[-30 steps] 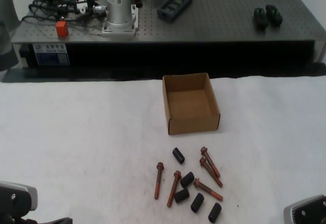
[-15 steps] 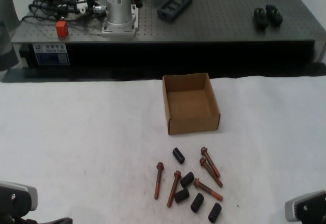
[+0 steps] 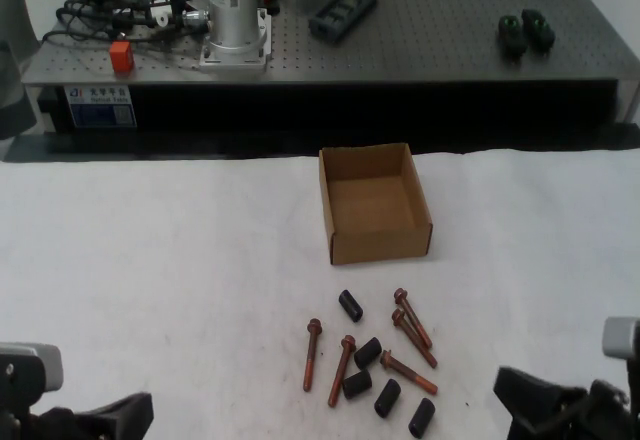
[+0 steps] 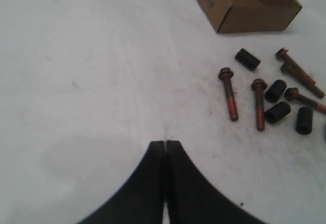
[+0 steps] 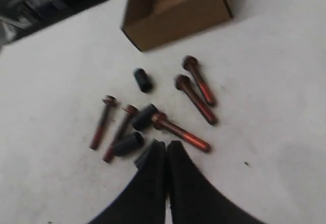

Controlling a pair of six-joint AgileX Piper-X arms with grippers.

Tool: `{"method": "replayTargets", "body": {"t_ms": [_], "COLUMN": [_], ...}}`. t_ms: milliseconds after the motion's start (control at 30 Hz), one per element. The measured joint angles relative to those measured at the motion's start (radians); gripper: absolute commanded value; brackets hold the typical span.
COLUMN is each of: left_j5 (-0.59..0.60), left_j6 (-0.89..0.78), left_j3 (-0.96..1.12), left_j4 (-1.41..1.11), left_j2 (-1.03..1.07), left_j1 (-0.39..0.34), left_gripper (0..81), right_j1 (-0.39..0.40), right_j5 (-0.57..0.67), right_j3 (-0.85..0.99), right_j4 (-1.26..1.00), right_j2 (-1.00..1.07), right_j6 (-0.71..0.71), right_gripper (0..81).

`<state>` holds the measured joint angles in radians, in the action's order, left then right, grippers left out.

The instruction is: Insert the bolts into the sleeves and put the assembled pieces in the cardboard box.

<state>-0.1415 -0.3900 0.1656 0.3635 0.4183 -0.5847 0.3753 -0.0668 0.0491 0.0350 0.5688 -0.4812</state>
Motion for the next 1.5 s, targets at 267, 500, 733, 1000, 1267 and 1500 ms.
{"method": "replayTargets", "body": {"t_ms": [267, 500, 733, 1000, 1267, 1500], "left_j5": [0.005, 0.079, 0.124, 0.129, 0.131, 0.131], "left_j6": [-0.011, -0.013, -0.012, -0.014, -0.014, -0.014], "left_j3": [-0.001, -0.001, -0.001, -0.001, -0.001, -0.001], "left_j4": [-0.079, -0.081, -0.085, -0.084, -0.084, -0.084], "left_j2": [0.002, 0.037, 0.068, 0.068, 0.068, 0.068], "left_j1": [0.0, 0.0, 0.0, 0.0, 0.0, 0.0], "left_gripper": [7.8, 31.8, 35.1, 35.1, 35.1, 35.1], "right_j1": [0.0, -0.006, -0.037, -0.095, -0.101, -0.101], "right_j5": [0.073, -0.024, -0.055, -0.057, -0.036, 0.027], "right_j3": [0.375, 0.901, 1.074, 1.092, 1.092, 1.093], "right_j4": [0.071, 0.508, 0.615, 0.631, 0.638, 0.638], "right_j2": [0.363, 1.049, 1.262, 1.279, 1.279, 1.279], "right_j6": [0.204, 0.474, 0.53, 0.544, 0.583, 0.599], "right_gripper": [22.5, 22.5, 22.5, 22.5, 22.5, 22.5]}}
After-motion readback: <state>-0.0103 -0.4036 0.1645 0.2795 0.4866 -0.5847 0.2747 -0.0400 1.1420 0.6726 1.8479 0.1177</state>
